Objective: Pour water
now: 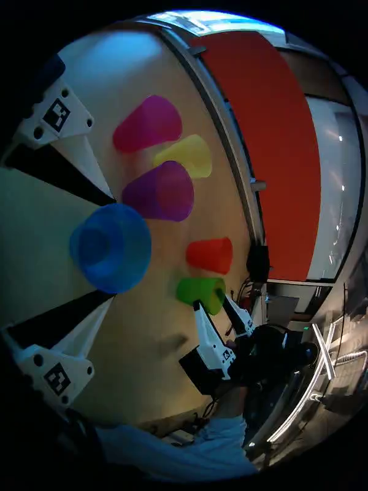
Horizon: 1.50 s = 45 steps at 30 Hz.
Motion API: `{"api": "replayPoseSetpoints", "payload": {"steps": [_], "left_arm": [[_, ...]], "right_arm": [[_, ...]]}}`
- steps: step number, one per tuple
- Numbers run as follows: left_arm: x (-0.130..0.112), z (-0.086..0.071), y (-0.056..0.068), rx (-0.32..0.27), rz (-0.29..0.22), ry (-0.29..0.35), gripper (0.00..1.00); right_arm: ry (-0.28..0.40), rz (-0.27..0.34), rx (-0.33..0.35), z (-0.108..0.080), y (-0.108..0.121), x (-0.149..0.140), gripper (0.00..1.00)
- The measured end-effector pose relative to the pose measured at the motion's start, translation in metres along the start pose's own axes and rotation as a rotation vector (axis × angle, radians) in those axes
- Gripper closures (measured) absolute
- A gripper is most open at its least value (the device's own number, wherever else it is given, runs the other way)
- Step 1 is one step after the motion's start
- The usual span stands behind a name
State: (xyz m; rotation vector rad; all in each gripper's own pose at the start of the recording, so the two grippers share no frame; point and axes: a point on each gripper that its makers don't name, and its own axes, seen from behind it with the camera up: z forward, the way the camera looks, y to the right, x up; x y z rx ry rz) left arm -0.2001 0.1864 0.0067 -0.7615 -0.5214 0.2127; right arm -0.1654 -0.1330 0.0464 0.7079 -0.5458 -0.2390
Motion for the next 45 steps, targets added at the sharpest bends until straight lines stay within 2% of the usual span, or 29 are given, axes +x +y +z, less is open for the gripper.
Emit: {"api": "replayPoseSetpoints", "payload": {"steps": [4, 8, 20, 23, 30, 36, 45], "left_arm": [[-0.002, 0.001, 0.001, 0.004, 0.010, -0.009, 0.03], [-0.002, 0.002, 0.003, 0.003, 0.026, -0.010, 0.13], [-0.001, 0.002, 0.003, -0.006, 0.022, -0.009, 0.13], [0.000, 0.002, 0.003, -0.005, 0.024, -0.007, 0.13], [0.002, 0.000, 0.004, -0.013, 0.016, 0.004, 0.13], [0.015, -0.008, 0.002, -0.006, 0.019, 0.040, 0.13], [0.050, -0.029, -0.005, 0.036, 0.035, 0.125, 0.13]], "right_arm": [[0.003, 0.000, 0.001, -0.001, -0.001, 0.001, 0.00], [0.006, 0.000, 0.001, -0.001, -0.001, 0.002, 0.00], [0.012, 0.004, 0.002, 0.006, -0.001, 0.003, 0.01], [0.016, 0.005, 0.004, 0.007, -0.002, 0.003, 0.08], [0.037, 0.007, 0.014, 0.003, -0.005, 0.008, 0.08], [0.058, -0.008, 0.002, -0.006, -0.005, 0.018, 0.08], [0.120, -0.028, 0.005, -0.023, -0.016, 0.046, 0.08]]}}
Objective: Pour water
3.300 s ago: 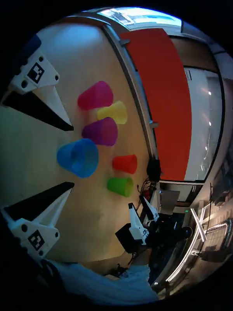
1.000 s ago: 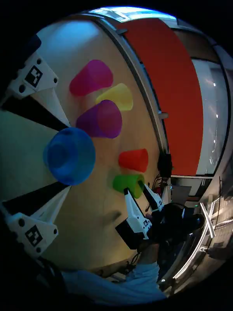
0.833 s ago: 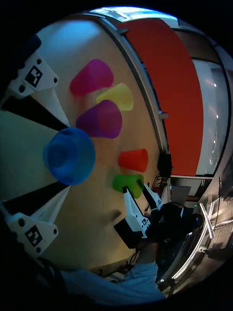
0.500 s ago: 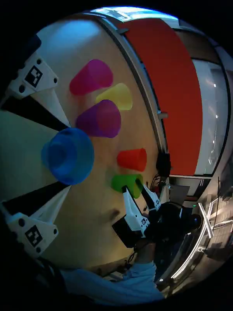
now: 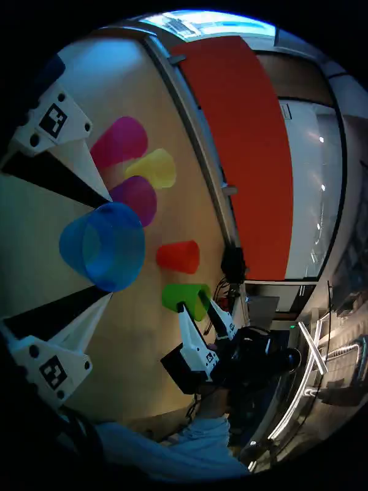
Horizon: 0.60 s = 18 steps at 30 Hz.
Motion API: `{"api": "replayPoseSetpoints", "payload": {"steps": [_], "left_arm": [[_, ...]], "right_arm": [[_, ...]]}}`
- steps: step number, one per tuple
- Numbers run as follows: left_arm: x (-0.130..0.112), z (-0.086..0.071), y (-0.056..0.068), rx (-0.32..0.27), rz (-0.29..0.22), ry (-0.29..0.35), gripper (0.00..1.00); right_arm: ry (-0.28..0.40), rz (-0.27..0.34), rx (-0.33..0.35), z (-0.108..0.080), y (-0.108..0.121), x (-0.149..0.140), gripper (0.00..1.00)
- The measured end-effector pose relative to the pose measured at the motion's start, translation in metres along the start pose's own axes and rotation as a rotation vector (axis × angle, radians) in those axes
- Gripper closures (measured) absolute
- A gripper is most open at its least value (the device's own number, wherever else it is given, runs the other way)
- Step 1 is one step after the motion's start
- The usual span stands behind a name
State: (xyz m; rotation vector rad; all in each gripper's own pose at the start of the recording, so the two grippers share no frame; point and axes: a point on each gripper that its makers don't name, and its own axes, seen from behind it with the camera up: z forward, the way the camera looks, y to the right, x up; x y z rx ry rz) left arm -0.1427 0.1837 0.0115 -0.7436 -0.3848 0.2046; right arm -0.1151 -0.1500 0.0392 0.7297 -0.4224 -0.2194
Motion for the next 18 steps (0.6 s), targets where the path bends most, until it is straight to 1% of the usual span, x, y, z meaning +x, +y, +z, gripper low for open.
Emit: {"api": "replayPoseSetpoints", "payload": {"steps": [10, 15, 18], "left_arm": [[0.047, -0.022, -0.012, 0.060, 0.029, 0.097, 0.13], [0.064, -0.029, -0.017, 0.075, 0.037, 0.129, 0.13], [0.074, -0.033, -0.020, 0.090, 0.050, 0.149, 0.13]], "right_arm": [[0.101, -0.019, -0.009, -0.018, -0.011, 0.043, 0.08], [0.159, -0.020, -0.013, -0.025, -0.016, 0.066, 0.08], [0.193, -0.018, -0.010, -0.029, -0.020, 0.080, 0.08]]}}
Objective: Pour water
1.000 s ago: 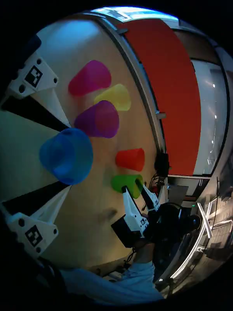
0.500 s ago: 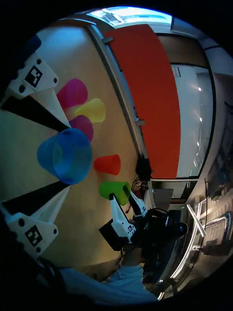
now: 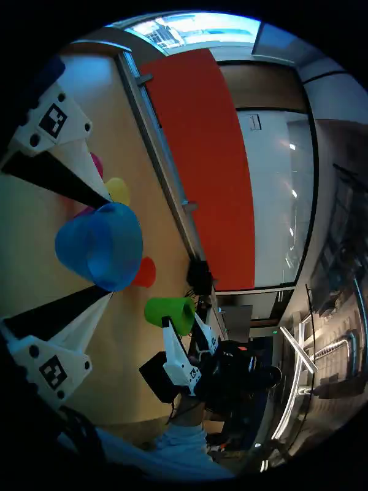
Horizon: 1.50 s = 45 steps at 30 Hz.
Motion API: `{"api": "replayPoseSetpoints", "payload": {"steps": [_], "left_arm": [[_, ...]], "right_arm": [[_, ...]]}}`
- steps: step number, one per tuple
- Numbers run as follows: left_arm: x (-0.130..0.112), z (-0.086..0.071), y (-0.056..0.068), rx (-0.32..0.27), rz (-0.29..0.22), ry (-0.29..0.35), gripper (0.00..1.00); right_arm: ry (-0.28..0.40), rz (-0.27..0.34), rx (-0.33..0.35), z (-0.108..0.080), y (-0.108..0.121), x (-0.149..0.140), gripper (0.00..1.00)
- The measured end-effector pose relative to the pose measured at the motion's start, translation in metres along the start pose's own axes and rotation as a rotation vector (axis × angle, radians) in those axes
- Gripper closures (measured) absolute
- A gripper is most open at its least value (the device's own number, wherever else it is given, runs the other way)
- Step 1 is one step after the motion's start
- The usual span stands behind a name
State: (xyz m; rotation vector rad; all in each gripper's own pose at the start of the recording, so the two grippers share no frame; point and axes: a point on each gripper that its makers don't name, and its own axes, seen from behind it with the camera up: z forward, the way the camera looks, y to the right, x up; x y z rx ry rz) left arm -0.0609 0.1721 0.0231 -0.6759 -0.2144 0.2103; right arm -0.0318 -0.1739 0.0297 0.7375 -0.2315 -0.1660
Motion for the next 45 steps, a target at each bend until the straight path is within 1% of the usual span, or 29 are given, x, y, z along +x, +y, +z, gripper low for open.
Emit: {"api": "replayPoseSetpoints", "payload": {"steps": [3, 12, 17, 21, 30, 33, 36, 45], "left_arm": [[0.010, -0.002, -0.003, 0.010, 0.005, 0.019, 0.13], [0.034, -0.008, -0.007, 0.011, -0.003, 0.076, 0.13], [0.045, -0.011, -0.010, 0.022, 0.007, 0.102, 0.13], [0.054, -0.015, -0.012, 0.030, 0.013, 0.121, 0.13], [0.066, -0.023, -0.018, 0.056, 0.041, 0.146, 0.13], [0.072, -0.026, -0.019, 0.067, 0.059, 0.154, 0.13], [0.079, -0.028, -0.019, 0.079, 0.091, 0.164, 0.13], [0.102, -0.031, -0.020, 0.128, 0.217, 0.187, 0.13]], "right_arm": [[0.029, -0.002, -0.003, -0.001, -0.002, 0.012, 0.08], [0.104, -0.002, -0.011, -0.001, -0.008, 0.040, 0.08], [0.137, 0.001, -0.015, -0.001, -0.009, 0.052, 0.08], [0.153, 0.005, -0.014, -0.001, -0.009, 0.060, 0.08], [0.160, 0.000, -0.005, 0.004, -0.013, 0.063, 0.08], [0.163, -0.002, 0.005, 0.007, -0.017, 0.064, 0.08], [0.166, -0.006, 0.015, 0.011, -0.021, 0.065, 0.08], [0.185, -0.004, 0.059, 0.024, -0.040, 0.076, 0.08]]}}
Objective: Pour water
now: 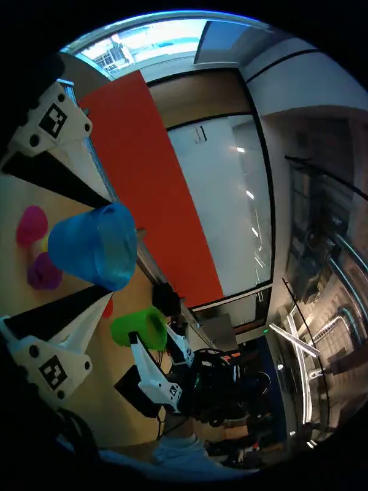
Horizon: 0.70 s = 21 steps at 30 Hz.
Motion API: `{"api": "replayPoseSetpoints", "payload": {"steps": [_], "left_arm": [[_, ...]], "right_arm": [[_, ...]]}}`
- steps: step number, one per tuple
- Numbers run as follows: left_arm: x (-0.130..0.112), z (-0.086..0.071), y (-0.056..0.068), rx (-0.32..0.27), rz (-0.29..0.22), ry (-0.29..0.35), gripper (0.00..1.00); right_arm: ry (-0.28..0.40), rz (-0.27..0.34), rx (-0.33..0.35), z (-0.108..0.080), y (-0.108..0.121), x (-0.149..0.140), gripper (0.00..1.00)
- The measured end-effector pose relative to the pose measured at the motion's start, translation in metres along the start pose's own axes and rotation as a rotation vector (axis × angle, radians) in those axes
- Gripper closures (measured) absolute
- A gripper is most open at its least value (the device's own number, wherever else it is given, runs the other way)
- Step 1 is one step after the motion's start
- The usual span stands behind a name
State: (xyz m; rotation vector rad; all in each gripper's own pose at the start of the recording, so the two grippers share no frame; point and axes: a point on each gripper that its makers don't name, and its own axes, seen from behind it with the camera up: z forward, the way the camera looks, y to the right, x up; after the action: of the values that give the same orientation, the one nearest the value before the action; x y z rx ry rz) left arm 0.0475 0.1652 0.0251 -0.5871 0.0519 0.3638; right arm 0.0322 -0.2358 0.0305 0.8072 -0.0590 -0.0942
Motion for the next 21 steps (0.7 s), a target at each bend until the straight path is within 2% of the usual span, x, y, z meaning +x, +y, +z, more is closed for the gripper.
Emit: {"api": "replayPoseSetpoints", "payload": {"steps": [9, 21], "left_arm": [[0.017, 0.004, -0.005, 0.027, 0.124, 0.009, 0.13], [0.038, 0.002, -0.005, 0.049, 0.257, 0.024, 0.13]], "right_arm": [[-0.002, -0.004, 0.055, 0.014, -0.022, -0.003, 0.09], [-0.004, 0.005, 0.109, 0.030, -0.045, -0.006, 0.09]]}}
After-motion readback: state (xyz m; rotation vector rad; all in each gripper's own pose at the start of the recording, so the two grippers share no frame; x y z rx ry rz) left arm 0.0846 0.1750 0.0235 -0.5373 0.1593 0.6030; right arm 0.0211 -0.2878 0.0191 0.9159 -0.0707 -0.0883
